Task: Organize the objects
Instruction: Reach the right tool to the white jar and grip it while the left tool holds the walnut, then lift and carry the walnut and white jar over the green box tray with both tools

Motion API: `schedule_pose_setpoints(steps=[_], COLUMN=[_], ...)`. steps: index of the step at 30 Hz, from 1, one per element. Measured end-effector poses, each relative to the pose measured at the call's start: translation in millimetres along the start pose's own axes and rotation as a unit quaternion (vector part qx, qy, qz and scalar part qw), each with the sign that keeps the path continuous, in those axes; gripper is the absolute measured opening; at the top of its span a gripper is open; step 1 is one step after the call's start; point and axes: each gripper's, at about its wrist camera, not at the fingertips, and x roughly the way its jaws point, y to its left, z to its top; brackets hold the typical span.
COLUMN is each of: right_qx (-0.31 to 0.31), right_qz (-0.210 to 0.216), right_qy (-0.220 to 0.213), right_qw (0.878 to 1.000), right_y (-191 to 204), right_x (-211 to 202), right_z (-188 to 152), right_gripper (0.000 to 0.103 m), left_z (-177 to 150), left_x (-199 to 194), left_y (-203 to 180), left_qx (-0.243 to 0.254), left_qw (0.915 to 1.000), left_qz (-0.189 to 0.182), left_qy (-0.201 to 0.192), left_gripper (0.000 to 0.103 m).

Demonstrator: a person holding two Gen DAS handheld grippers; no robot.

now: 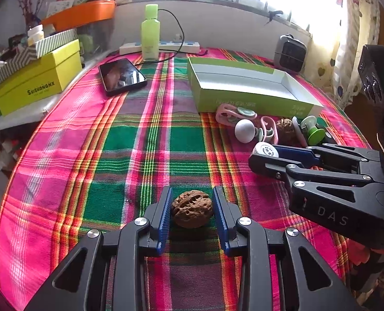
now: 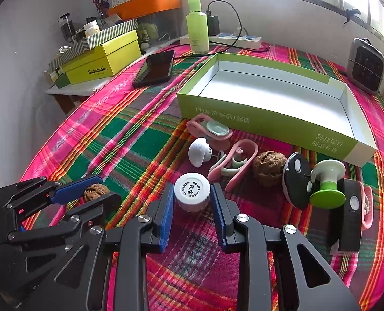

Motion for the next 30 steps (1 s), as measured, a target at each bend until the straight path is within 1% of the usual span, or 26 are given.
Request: schedule_pose_setpoints(steps=[6, 16, 24, 30], right_qx=[0.001, 0.006, 0.016, 0.025], right_qz=[0.008, 0.008, 0.0, -0.016], right_qy=[-0.004, -0.021, -0.041, -0.052], right_qw=[1.0, 1.0, 0.999, 0.998], right_y=[-0.1, -9.0, -21.9, -36.4], right_x=[-4.9, -22.1, -35.6, -40.4], right_z=[-3.8, -0.8, 9.1, 19.5], right_gripper=[0.029, 0.029, 0.029, 0.029], left_z=[3.3, 16.1, 35.1, 50.9], left_x=[-5.4, -4.5, -2.8, 1.6], left_y=[-3.4, -10.1, -20.5, -27.6], left_qx=[0.003, 0.005, 0.016, 0.022], left_qw=[0.9999, 0.9999, 0.9997, 0.9994], left_qz=[-0.002, -0.007, -0.003, 0.0], left_qy=[-0.009, -0.009, -0.018, -0.027], left_gripper=[0.029, 0.029, 0.029, 0.029])
